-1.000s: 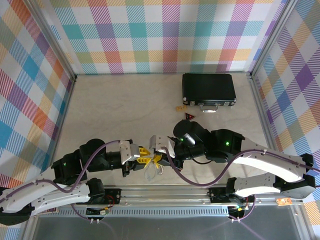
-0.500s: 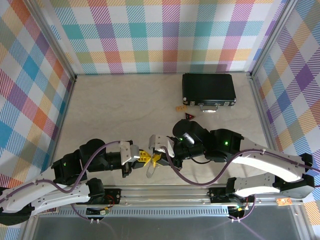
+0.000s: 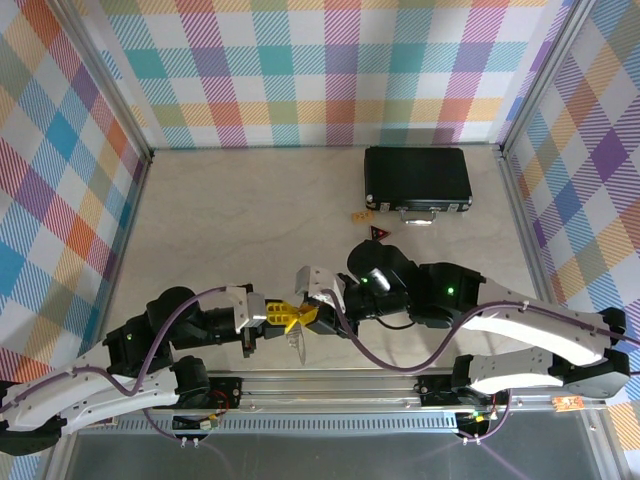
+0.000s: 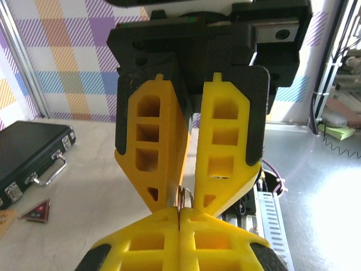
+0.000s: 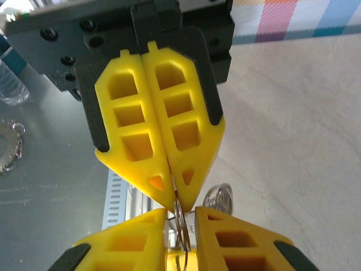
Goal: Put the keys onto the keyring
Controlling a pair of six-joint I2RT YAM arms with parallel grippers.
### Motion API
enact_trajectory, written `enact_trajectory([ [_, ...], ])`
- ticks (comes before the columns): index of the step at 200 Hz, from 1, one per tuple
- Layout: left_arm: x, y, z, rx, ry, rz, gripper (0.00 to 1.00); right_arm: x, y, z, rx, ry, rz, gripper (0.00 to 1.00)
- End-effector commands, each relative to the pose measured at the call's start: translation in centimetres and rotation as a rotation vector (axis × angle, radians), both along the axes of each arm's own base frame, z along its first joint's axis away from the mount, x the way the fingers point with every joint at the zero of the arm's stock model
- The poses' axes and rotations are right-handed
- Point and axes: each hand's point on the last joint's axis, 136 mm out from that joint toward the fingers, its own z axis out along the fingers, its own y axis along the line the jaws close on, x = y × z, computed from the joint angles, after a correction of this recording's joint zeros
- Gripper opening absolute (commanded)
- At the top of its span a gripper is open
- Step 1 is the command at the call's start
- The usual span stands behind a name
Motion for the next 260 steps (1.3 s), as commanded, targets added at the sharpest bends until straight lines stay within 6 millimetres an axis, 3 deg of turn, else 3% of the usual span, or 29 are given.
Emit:
enact_trajectory([
  [1,-1.3,0.1,4.5,-0.186,-0.052,-0.066,0.00,0.3,0.3,2.8,0.137,-0.022,-0.030,0.18],
  [59,-2.0,0.4,5.5,-0.279,-0.069,-0.100,0.00,0.3,-0.3,3.8,0.214,-0.007,-0.059,0.19],
  [84,-2.1,0.3,5.4,-0.277,-0.062,-0.108,0.00,0.3,-0.3,4.0,0.220,-0.007,-0.054,0.12],
  [108,-2.1,0.4,5.3,-0.277,-0.060,-0.105,0.00,0.2,-0.4,4.0,0.225,-0.015,-0.047,0.00],
  [121,-1.9,0.4,5.2,-0.271,-0.060,-0.094,0.00,0.2,-0.6,3.9,0.224,-0.022,-0.046,0.00],
  [159,0.0,0.7,3.1,-0.117,-0.067,0.019,0.00,0.6,-1.2,3.0,0.136,-0.077,-0.051,0.00],
  [195,0.8,0.3,1.8,-0.035,-0.049,0.052,0.16,1.4,-1.2,1.5,0.005,-0.118,-0.059,0.00],
  [239,1.3,-0.3,1.6,-0.002,-0.051,0.063,0.17,0.6,-0.8,0.8,-0.036,-0.111,-0.019,0.00],
  [260,1.4,-0.5,1.5,0.017,-0.052,0.066,0.10,0.5,-0.8,0.6,-0.040,-0.109,-0.017,0.00],
])
